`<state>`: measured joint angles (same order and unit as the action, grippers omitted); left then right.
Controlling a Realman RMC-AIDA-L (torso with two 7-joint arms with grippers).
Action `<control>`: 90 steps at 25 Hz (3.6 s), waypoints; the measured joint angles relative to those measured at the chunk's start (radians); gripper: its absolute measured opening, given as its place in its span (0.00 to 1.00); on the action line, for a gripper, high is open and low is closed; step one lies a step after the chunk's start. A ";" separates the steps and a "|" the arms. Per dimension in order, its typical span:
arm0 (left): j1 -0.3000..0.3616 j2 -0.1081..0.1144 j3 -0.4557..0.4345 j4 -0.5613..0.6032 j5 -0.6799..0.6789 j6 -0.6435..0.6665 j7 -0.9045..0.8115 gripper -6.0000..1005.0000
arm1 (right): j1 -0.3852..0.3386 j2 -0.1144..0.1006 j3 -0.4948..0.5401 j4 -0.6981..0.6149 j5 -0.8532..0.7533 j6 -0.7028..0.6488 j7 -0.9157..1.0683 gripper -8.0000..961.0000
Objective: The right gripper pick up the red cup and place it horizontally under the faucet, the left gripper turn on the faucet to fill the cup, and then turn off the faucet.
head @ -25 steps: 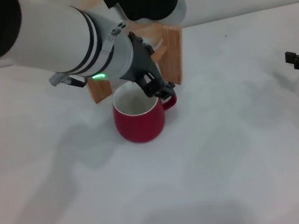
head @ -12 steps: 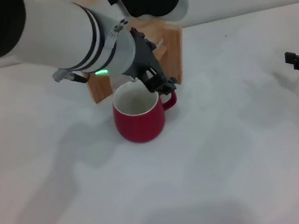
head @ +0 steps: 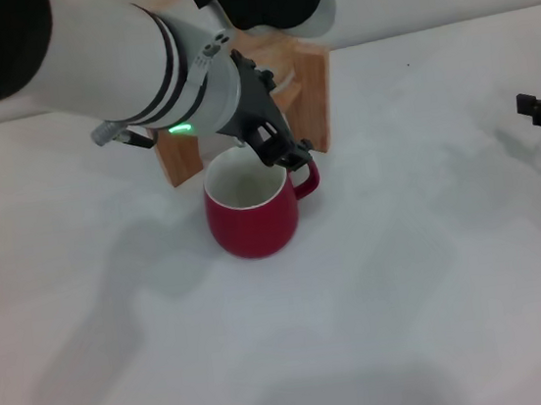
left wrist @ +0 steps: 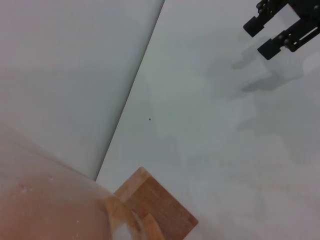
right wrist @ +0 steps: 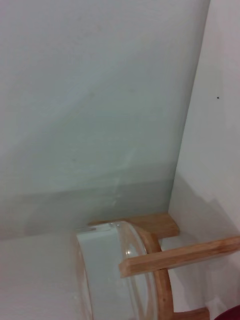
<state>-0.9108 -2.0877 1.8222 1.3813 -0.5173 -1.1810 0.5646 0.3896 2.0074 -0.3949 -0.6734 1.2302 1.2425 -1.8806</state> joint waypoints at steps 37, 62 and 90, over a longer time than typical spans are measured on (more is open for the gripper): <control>0.304 0.000 0.001 0.444 -0.035 -0.001 -0.015 0.80 | -0.007 -0.001 0.005 0.000 0.001 0.001 0.000 0.58; 0.892 0.006 -0.763 0.171 -1.064 -0.114 0.447 0.80 | -0.024 -0.001 0.005 -0.001 0.056 0.022 0.028 0.58; 0.807 0.052 -1.175 -0.616 -1.182 -0.311 0.922 0.80 | -0.074 0.001 0.005 0.066 0.290 0.224 -0.103 0.58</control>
<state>-0.1036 -2.0360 0.6473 0.7650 -1.6989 -1.4924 1.4867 0.3152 2.0079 -0.3897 -0.6074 1.5201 1.4666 -1.9837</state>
